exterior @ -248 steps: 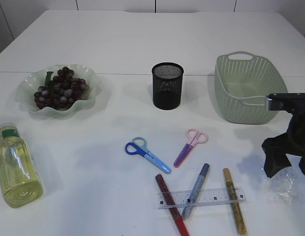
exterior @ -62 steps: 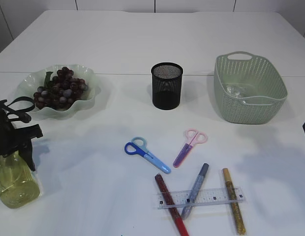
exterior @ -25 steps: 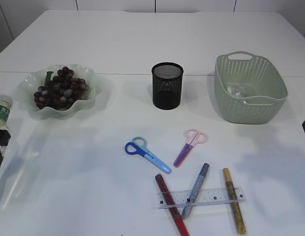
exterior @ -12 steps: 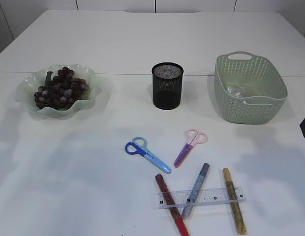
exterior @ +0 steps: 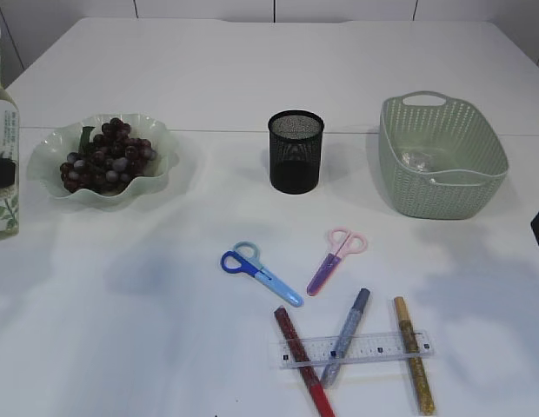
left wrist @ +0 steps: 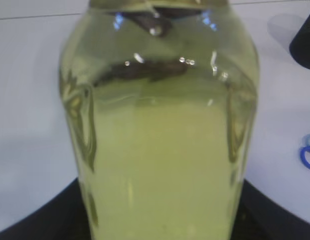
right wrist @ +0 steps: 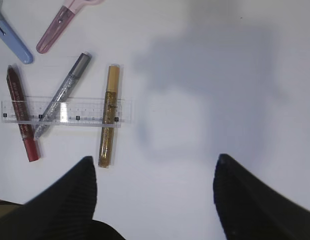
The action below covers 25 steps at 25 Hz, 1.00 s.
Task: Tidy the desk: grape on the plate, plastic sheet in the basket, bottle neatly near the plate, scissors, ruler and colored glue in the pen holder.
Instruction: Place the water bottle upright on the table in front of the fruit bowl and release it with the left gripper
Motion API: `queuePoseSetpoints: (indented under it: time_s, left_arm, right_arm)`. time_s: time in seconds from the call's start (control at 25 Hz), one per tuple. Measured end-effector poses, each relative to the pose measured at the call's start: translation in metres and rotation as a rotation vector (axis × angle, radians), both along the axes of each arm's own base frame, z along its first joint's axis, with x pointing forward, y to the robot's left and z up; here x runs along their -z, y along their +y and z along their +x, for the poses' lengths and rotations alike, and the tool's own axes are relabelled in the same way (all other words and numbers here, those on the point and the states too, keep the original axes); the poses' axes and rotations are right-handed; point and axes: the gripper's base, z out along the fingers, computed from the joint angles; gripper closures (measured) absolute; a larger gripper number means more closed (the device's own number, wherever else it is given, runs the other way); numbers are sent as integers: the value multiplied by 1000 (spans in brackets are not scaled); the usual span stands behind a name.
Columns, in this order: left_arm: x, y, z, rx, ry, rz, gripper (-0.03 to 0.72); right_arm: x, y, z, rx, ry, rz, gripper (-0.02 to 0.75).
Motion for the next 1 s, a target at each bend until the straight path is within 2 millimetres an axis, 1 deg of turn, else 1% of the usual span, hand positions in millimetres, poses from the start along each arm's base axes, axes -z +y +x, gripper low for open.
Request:
queuePoseSetpoints:
  time_s: [0.08,0.16,0.28,0.4,0.52,0.64,0.92,1.0]
  left_arm:
    - [8,-10,-4,31,-40,-3,253]
    - [20,-22,-12,82,-61,-3,253]
    - [33,-41,-24,164,-114,-6,253]
    - [36,-53,-31,214,-197,-17,253]
    - [33,-56,-28,208,-286,-32,253]
    - [35,-57,-20,187,-350,-41,253]
    - [51,-61,-9,188,-349,-18,253]
    - [54,-63,-5,192,-377,-13,253]
  right_arm:
    - [0,0,0,0,2,0,174]
    - [0,0,0,0,0,1,174]
    - [0,0,0,0,0,1,174]
    - [0,0,0,0,0,1,174]
    - [0,0,0,0,2,1,174]
    - [0,0,0,0,2,2,174]
    - [0,0,0,-1,3,2,174]
    - [0,0,0,-1,4,2,174]
